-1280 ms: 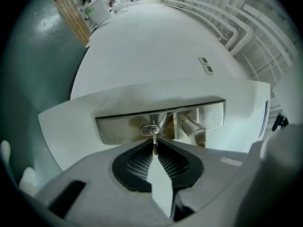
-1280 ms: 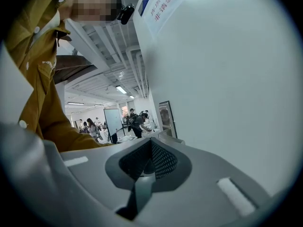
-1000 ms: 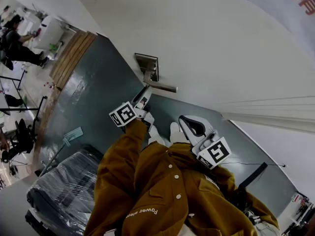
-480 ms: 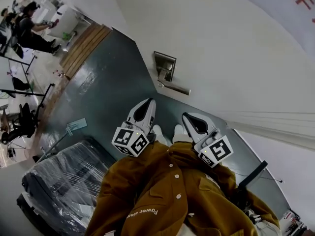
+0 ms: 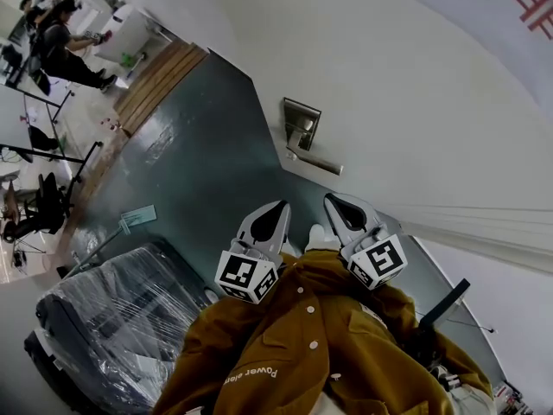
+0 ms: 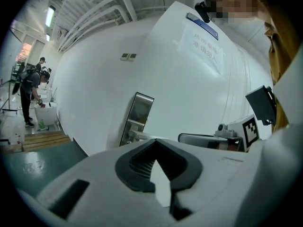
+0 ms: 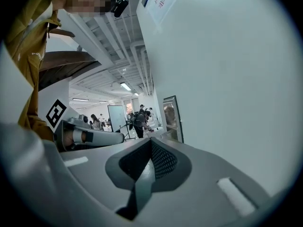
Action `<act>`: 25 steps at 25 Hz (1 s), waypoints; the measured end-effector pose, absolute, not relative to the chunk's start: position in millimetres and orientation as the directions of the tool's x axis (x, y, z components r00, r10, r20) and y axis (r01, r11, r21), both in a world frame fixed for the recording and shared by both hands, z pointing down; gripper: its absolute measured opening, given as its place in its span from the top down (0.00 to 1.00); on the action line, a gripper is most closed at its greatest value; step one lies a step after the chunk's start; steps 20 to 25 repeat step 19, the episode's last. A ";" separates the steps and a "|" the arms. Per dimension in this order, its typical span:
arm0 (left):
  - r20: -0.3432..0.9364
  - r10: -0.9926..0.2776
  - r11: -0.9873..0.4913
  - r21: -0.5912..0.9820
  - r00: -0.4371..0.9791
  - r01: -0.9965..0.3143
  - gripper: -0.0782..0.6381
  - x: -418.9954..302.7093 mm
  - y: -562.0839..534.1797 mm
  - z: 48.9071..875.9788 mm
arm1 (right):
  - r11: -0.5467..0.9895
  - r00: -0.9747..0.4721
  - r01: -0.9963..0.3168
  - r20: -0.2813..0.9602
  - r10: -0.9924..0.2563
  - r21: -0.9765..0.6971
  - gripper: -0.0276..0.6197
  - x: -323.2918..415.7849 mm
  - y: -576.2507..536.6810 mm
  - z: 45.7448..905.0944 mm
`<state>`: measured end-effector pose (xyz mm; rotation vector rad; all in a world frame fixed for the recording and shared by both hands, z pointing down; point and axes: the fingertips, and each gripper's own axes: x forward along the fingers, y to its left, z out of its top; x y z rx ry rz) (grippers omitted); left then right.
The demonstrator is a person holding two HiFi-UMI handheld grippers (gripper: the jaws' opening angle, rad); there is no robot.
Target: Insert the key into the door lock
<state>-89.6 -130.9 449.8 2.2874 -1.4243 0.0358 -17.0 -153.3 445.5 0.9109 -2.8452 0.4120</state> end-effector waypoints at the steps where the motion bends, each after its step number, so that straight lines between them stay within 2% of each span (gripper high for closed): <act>1: 0.249 -0.847 -0.373 0.351 0.470 -0.859 0.89 -88.5 -130.8 448.1 | 0.780 -0.810 -0.585 0.201 -0.551 -0.221 0.95 -17.5 -154.4 445.3; 25: 0.243 -0.826 -0.400 0.383 0.509 -0.832 0.89 -89.4 -116.9 452.2 | 0.778 -0.806 -0.590 0.214 -0.552 -0.215 0.95 -24.6 -140.7 451.1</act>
